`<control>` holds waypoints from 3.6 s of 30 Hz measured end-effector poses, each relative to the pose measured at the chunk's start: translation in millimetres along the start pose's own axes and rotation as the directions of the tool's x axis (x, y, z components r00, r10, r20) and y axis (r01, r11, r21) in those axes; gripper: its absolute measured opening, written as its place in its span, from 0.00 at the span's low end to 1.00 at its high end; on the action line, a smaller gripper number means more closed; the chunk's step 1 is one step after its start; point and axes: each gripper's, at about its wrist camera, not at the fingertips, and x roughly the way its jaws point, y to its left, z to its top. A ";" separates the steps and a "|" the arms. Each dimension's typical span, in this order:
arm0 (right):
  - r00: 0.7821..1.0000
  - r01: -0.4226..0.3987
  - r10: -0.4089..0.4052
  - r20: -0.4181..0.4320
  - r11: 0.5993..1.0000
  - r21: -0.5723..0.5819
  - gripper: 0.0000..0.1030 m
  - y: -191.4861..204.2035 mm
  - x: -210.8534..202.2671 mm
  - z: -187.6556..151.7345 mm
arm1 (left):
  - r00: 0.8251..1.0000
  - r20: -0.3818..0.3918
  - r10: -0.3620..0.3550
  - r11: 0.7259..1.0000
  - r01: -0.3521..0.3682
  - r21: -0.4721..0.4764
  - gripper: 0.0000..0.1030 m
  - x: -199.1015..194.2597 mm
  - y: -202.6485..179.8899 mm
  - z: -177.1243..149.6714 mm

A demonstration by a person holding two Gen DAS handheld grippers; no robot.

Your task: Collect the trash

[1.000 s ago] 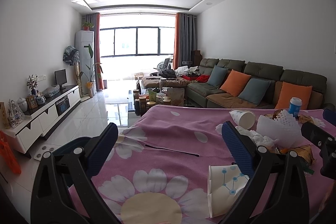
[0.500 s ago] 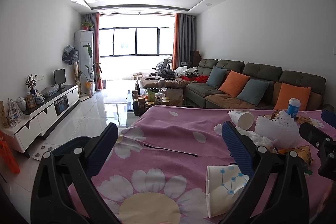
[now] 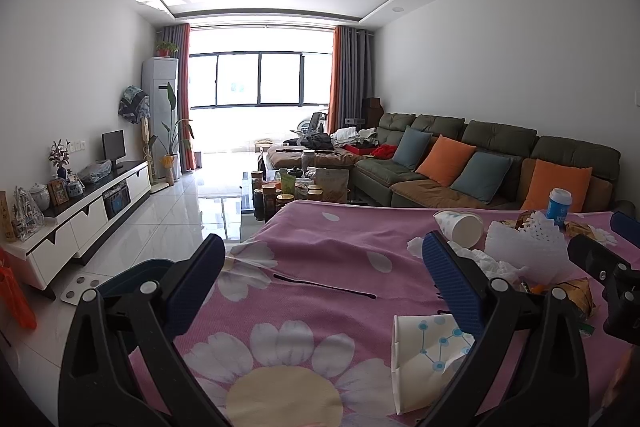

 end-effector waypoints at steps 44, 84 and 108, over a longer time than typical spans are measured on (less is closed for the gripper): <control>0.986 0.062 -0.055 -0.157 0.997 0.039 0.94 -45.5 35.1 -10.8 | 0.962 -0.196 -0.191 0.981 0.196 0.008 0.95 25.6 7.3 -32.5; 0.942 -0.130 0.145 -0.301 0.989 0.069 0.06 -51.1 72.5 -7.5 | 0.781 -0.362 -0.508 0.846 0.532 -0.039 0.18 32.5 -2.5 -56.1; 0.802 -0.542 0.544 -0.245 0.836 0.081 0.05 76.3 80.2 42.3 | 0.915 -0.260 -0.308 0.949 0.316 -0.014 0.04 14.6 115.6 -12.5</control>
